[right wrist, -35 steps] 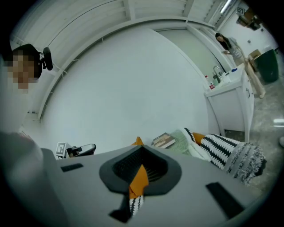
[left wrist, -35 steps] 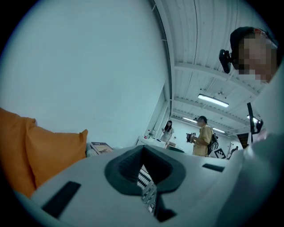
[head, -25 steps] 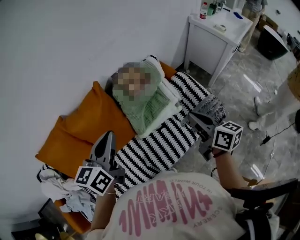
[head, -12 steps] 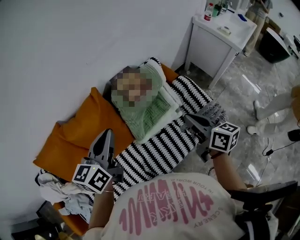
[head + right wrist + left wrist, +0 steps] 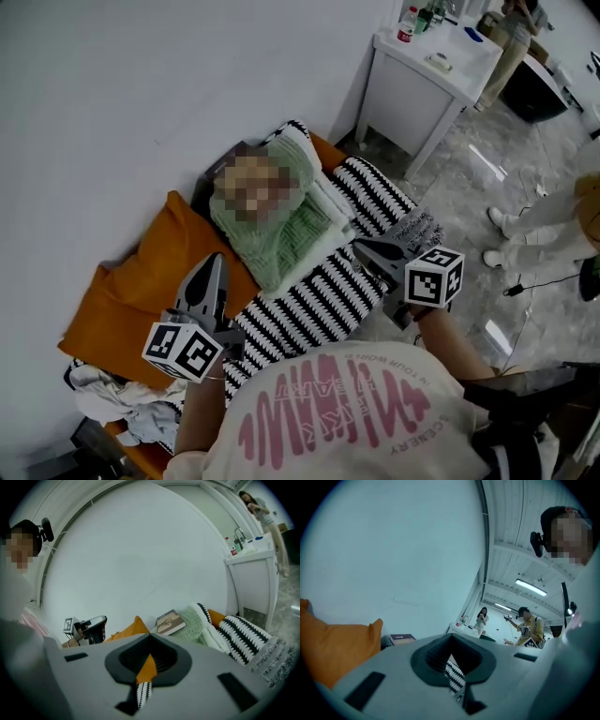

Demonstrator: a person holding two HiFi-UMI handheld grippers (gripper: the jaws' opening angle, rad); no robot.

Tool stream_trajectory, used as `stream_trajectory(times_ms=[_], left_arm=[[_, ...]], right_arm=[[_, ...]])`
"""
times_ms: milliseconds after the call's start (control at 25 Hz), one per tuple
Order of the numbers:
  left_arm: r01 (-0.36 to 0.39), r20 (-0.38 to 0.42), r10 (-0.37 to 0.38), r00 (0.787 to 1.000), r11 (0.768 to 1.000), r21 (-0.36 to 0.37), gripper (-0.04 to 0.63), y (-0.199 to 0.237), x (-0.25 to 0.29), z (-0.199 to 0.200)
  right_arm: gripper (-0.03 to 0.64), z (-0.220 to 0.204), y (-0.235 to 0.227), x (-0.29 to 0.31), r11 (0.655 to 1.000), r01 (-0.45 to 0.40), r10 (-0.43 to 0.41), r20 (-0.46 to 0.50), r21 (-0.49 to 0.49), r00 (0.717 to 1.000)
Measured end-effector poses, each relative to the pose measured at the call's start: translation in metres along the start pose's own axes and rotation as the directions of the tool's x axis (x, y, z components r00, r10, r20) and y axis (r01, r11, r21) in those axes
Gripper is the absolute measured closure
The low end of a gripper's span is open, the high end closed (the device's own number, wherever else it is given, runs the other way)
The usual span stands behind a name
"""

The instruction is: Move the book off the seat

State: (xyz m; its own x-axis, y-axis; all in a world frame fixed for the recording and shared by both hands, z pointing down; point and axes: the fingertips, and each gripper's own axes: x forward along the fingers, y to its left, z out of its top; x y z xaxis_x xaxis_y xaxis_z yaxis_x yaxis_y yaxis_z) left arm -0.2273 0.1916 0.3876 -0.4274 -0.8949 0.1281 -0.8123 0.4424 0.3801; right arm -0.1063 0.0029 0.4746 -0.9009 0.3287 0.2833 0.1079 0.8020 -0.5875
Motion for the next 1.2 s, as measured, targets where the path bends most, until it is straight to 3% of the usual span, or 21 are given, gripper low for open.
stream_trajectory(times_ms=[120, 320, 480, 640, 880, 1080, 1200], left_arm=[[-0.003, 0.003, 0.003, 1.000, 1.000, -0.007, 0.586, 0.005, 0.000, 0.005], [-0.048, 0.014, 0.049, 0.999, 0.999, -0.017, 0.586, 0.025, -0.012, 0.007], [-0.109, 0.047, 0.109, 0.993, 0.994, -0.003, 0.586, 0.036, -0.034, 0.010], [-0.196, 0.069, 0.196, 0.978, 0.981, -0.009, 0.586, 0.044, -0.071, 0.003], [-0.329, 0.111, 0.335, 0.936, 0.942, -0.069, 0.586, 0.055, -0.123, -0.006], [-0.433, 0.129, 0.445, 0.886, 0.895, -0.112, 0.586, 0.052, -0.157, -0.012], [-0.486, 0.156, 0.502, 0.851, 0.864, -0.130, 0.586, 0.045, -0.172, -0.010]], right_arm=[[0.606, -0.005, 0.005, 0.015, 0.999, -0.032, 0.033, -0.024, 0.038, 0.999], [0.606, -0.011, 0.009, 0.045, 0.972, -0.129, 0.131, -0.001, 0.196, 0.991], [0.606, -0.021, 0.004, 0.064, 0.947, -0.139, 0.151, -0.017, 0.289, 0.988], [0.606, -0.028, 0.003, 0.081, 0.937, -0.143, 0.170, -0.060, 0.319, 0.984], [0.606, -0.033, -0.002, 0.113, 0.960, -0.135, 0.173, -0.141, 0.246, 0.975], [0.606, -0.031, -0.007, 0.134, 0.978, -0.183, 0.198, -0.158, 0.104, 0.967], [0.606, -0.029, -0.013, 0.144, 0.968, -0.217, 0.235, -0.157, 0.123, 0.959]])
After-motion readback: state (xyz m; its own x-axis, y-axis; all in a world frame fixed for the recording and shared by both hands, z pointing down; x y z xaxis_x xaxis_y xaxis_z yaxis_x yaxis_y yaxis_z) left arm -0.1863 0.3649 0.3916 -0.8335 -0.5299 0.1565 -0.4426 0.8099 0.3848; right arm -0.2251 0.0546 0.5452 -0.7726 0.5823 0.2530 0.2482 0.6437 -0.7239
